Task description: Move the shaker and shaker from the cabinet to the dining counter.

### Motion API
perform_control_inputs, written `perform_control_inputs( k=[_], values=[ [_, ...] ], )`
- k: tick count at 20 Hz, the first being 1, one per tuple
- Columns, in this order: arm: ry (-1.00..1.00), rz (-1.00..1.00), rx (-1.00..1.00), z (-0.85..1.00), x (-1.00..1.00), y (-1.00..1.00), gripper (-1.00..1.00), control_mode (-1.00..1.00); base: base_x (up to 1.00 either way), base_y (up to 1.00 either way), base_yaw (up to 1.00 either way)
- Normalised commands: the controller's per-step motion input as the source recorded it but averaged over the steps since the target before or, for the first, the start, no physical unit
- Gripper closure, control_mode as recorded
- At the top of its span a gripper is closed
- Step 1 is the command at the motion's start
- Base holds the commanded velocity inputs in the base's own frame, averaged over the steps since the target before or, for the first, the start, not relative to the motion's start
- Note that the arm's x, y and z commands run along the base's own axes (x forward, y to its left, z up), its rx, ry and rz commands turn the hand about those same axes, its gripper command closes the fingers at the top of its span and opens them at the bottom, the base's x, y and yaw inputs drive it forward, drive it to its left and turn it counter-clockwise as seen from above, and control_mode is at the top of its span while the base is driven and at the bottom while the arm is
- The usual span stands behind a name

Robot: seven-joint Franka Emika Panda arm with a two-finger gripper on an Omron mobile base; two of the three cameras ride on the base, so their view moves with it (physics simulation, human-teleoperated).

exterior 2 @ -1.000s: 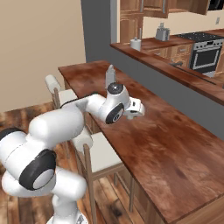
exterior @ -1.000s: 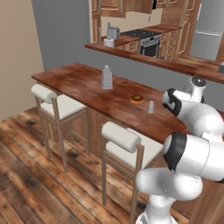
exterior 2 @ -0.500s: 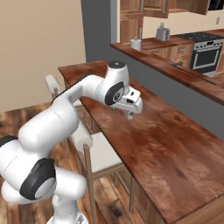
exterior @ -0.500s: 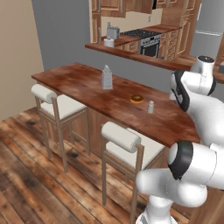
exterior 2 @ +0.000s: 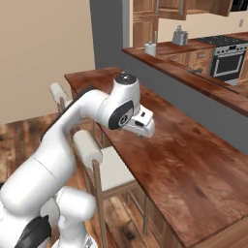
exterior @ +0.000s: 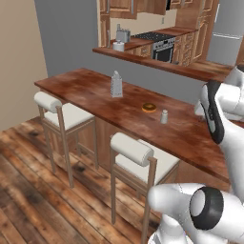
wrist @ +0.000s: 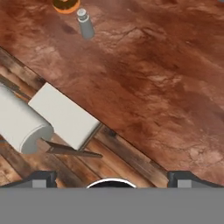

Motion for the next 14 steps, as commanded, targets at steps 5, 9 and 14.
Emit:
perform_control_inputs(
  k=[5,9,14],
  values=[
    [-0.11,-0.02,0.01,-0.06,-0.38,0.34,-1.0,-1.0,0.0,0.0,0.0],
    [-0.02,0.0,0.0,-0.06,-0.17,0.44,-1.0,-1.0,0.0,0.0,0.0],
    [-0.01,0.0,0.0,-0.09,-0.03,0.39,-1.0,-1.0,0.0,0.0,0.0]
  ],
)
